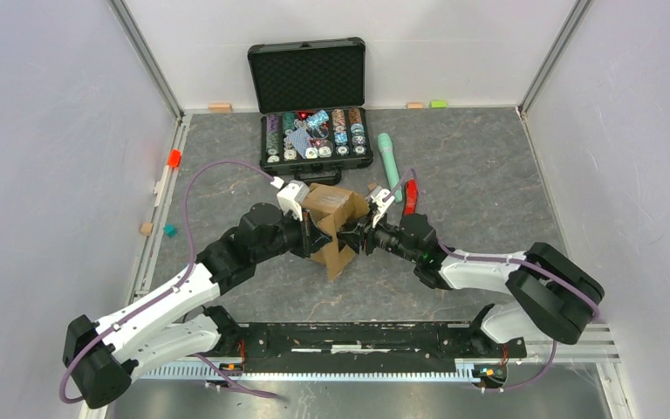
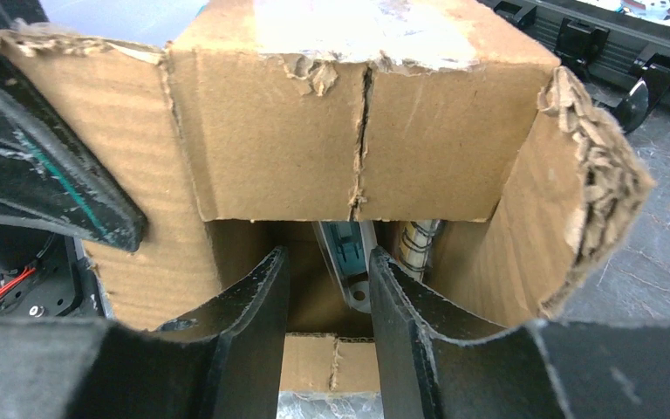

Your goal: Unpack the express box

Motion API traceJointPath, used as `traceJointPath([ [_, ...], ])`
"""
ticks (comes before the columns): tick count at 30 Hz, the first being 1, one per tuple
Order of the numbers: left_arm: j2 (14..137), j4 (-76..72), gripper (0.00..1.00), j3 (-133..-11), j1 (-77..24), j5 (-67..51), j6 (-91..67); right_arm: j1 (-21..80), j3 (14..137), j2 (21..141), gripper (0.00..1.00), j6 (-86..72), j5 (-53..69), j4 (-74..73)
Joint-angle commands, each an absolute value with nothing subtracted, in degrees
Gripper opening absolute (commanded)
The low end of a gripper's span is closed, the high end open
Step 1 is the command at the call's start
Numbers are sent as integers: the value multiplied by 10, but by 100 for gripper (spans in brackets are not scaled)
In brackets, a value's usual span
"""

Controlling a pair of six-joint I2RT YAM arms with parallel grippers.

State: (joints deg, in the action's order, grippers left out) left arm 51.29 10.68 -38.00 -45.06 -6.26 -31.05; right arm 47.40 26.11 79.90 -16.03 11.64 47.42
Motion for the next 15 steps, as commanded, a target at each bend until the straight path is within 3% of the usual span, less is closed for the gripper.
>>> traceJointPath([
  [1,524,147,2,-396,-442,-118,-296,484,282,821,42,-169,88,541],
  [11,530,155,2,-405,-420,-151,-284,503,280,873,36,-183,41,602],
  [15,532,154,2,-405,-412,-155,-283,510,283,891,20,-193,41,609],
])
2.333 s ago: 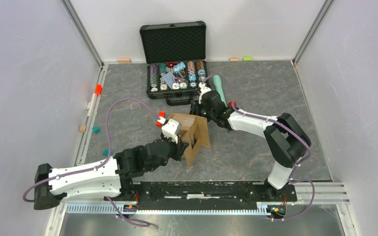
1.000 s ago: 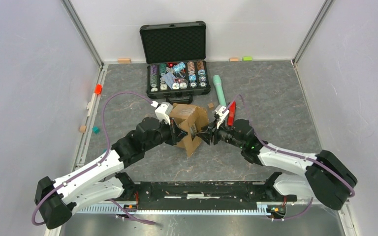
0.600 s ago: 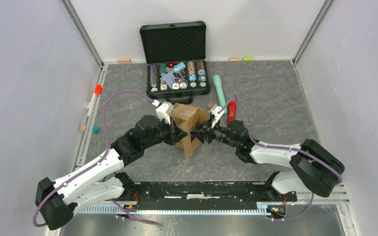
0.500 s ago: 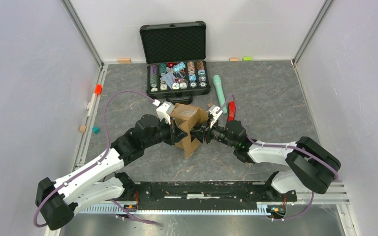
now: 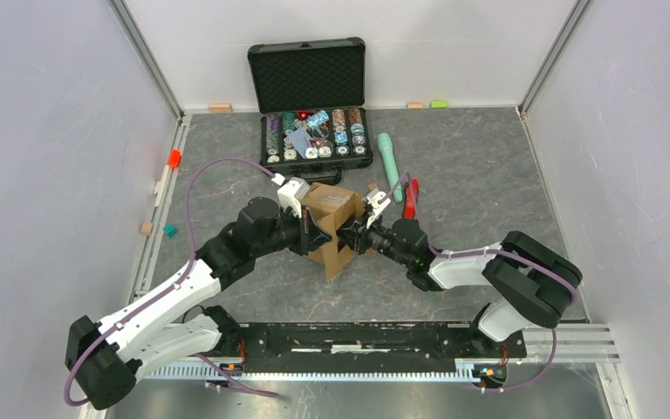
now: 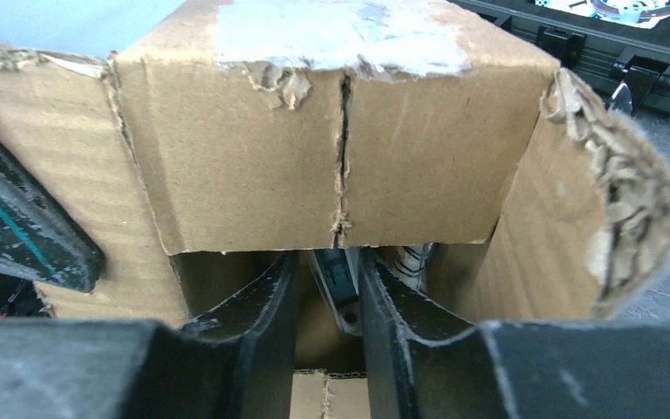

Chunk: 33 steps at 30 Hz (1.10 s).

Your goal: Unpack the express box

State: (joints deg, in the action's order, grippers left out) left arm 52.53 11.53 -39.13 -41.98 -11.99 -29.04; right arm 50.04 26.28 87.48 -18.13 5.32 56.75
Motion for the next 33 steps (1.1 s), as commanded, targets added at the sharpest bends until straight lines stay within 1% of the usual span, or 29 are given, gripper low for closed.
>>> traceJointPath([
  [1,531,153,2,-404,-408,-153,-284,510,282,892,13,-193,40,609],
  [3,528,159,2,-401,-400,-134,-291,512,281,884,0,-194,41,600],
  [11,531,194,2,-386,-369,-45,-344,514,252,809,0,-184,29,540],
  [21,561,257,2,-387,-361,34,-389,514,275,723,0,-161,4,403],
  [27,561,245,2,-379,-355,10,-382,513,286,671,0,-145,-54,302],
  [33,555,262,2,-382,-355,3,-359,503,324,631,0,-155,-102,159],
])
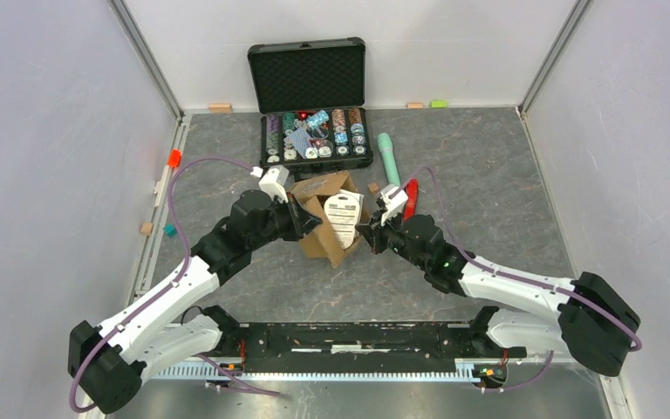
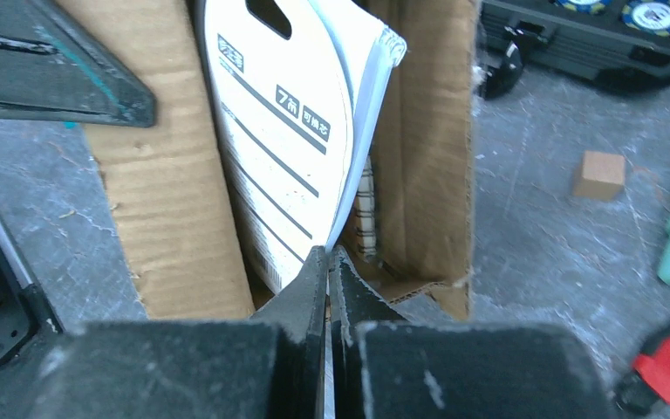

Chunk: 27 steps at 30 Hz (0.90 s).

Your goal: Unpack the express box

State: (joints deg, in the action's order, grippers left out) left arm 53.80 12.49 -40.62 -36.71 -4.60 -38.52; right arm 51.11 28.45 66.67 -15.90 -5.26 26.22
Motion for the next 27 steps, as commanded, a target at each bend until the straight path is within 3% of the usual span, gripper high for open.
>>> traceJointPath([
  [1,554,265,2,-382,-356,4,-358,500,325,619,0,-160,-108,139],
  [12,563,255,2,-379,-355,3,-357,431,337,525,0,-192,-105,-25],
  [27,561,247,2,-380,-355,-34,-335,307,327,569,0,-194,-4,-81],
])
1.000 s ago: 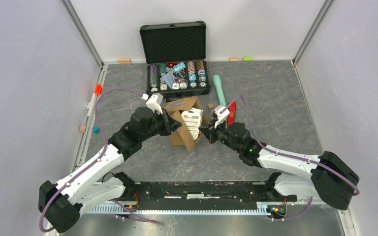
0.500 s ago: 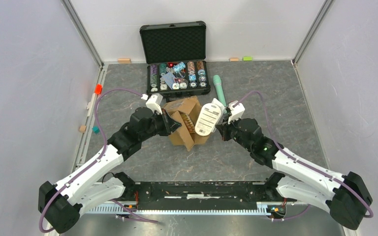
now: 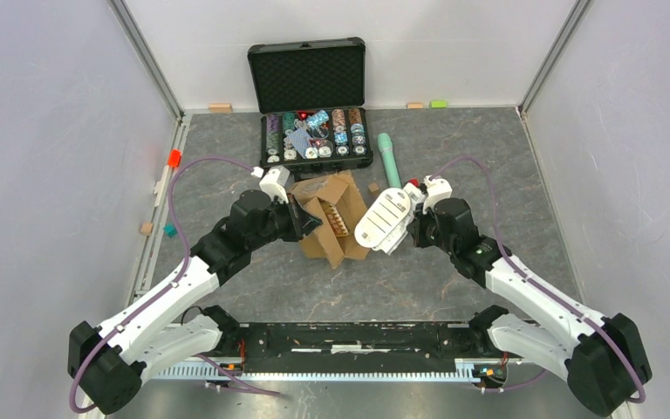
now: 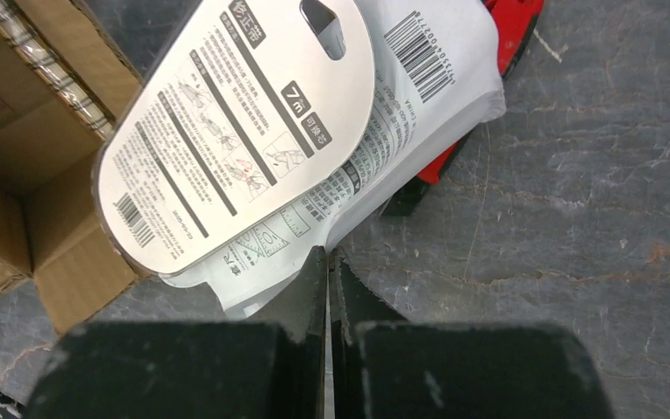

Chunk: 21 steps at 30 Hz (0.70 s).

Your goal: Unpack the express box

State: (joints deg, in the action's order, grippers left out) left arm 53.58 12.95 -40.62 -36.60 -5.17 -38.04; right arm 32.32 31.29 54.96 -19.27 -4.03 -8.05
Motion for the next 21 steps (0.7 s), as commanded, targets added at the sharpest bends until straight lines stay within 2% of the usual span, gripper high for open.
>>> traceJointPath([
  [1,561,243,2,-379,-356,-39,-335,304,326,575,0,-193,-2,-79],
  [15,561,265,2,-385,-355,-38,-321,258,311,625,0,-184,-39,-78],
  [16,560,265,2,-384,-355,-39,-321,257,314,629,4,-183,-42,-83],
  [19,564,261,2,-383,-355,-46,-321,257,319,616,32,-179,-46,-91],
  [21,566,256,2,-382,-355,-53,-324,258,324,597,42,-174,-48,-95],
])
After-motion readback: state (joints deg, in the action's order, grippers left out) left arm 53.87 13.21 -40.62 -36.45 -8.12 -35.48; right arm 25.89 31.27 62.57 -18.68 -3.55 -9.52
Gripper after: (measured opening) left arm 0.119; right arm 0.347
